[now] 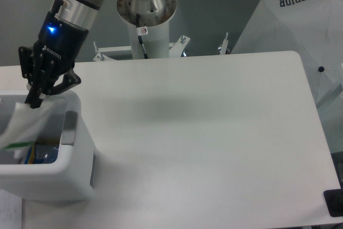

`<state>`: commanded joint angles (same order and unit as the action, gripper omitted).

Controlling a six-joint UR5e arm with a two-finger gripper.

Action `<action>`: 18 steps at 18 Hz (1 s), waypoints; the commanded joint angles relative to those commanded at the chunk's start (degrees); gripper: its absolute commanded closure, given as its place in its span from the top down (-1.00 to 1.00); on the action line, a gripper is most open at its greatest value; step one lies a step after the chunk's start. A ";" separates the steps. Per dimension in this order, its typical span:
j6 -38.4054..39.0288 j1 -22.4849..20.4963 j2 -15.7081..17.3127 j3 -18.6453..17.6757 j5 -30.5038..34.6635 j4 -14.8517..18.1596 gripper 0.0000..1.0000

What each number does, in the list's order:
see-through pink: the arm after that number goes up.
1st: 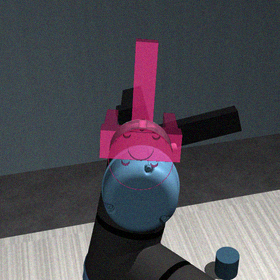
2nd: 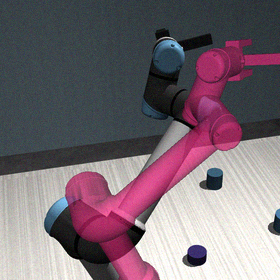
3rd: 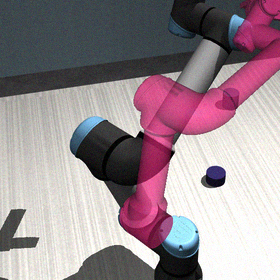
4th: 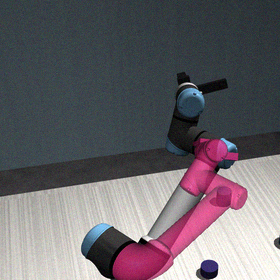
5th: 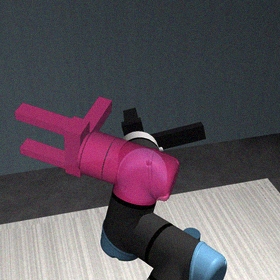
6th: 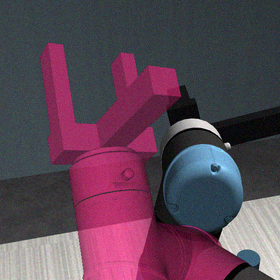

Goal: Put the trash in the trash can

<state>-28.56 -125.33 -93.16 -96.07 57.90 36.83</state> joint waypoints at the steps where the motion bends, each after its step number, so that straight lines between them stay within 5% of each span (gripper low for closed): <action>1: 0.00 -0.26 0.09 0.35 1.41 0.00 1.00; 4: -0.70 -2.45 0.18 0.79 4.67 -0.09 1.00; 11: -3.78 -17.04 -0.87 3.07 5.38 0.17 1.00; 18: -25.55 -24.25 -1.58 3.87 18.03 3.86 1.00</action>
<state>-54.11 -149.58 -94.75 -92.19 75.93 40.69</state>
